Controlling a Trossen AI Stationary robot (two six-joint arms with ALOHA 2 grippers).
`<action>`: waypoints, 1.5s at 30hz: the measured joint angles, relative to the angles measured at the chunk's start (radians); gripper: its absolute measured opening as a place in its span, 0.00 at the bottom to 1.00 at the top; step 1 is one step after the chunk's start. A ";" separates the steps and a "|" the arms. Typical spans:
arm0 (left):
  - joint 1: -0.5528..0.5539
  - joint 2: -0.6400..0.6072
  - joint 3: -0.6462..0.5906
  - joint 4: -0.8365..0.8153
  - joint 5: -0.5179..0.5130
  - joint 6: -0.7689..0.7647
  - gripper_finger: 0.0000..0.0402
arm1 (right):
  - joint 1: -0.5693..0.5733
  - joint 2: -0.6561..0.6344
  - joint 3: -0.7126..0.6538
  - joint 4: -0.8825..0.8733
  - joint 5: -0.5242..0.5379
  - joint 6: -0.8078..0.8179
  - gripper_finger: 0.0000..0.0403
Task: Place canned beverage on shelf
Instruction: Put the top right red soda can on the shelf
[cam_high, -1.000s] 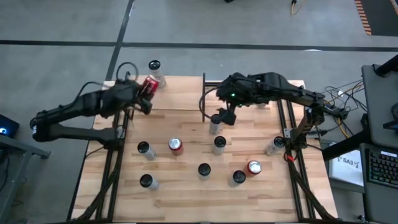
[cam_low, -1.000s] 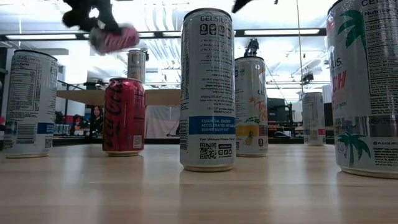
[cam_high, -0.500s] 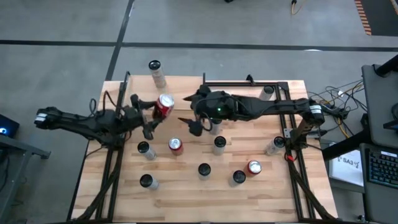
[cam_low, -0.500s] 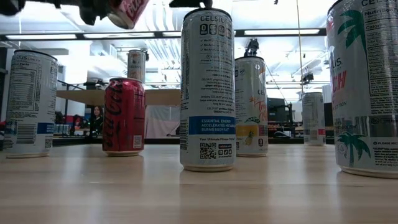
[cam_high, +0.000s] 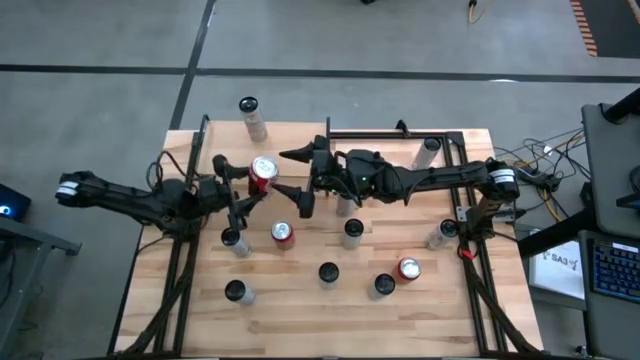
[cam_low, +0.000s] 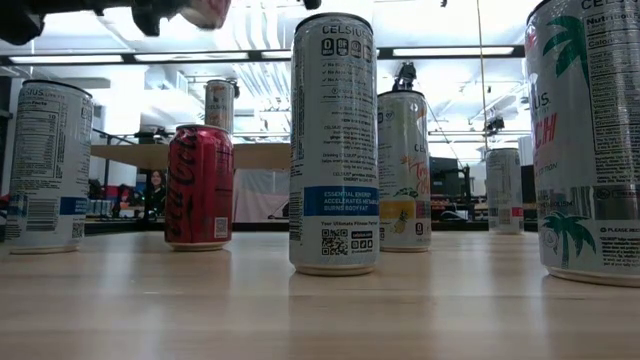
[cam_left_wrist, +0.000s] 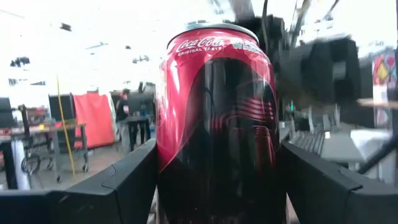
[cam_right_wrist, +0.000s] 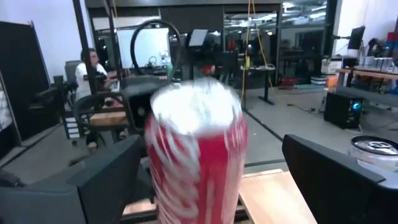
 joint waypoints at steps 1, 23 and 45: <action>0.000 0.015 0.011 0.023 0.001 0.000 0.69 | -0.001 0.012 0.010 0.009 0.000 0.002 0.94; 0.000 0.126 0.095 -0.042 -0.020 0.002 0.79 | -0.008 0.084 0.073 0.017 -0.005 -0.010 0.71; 0.007 -0.191 0.093 -0.362 -0.170 0.090 0.81 | -0.130 0.080 0.253 -0.255 0.109 -0.003 0.71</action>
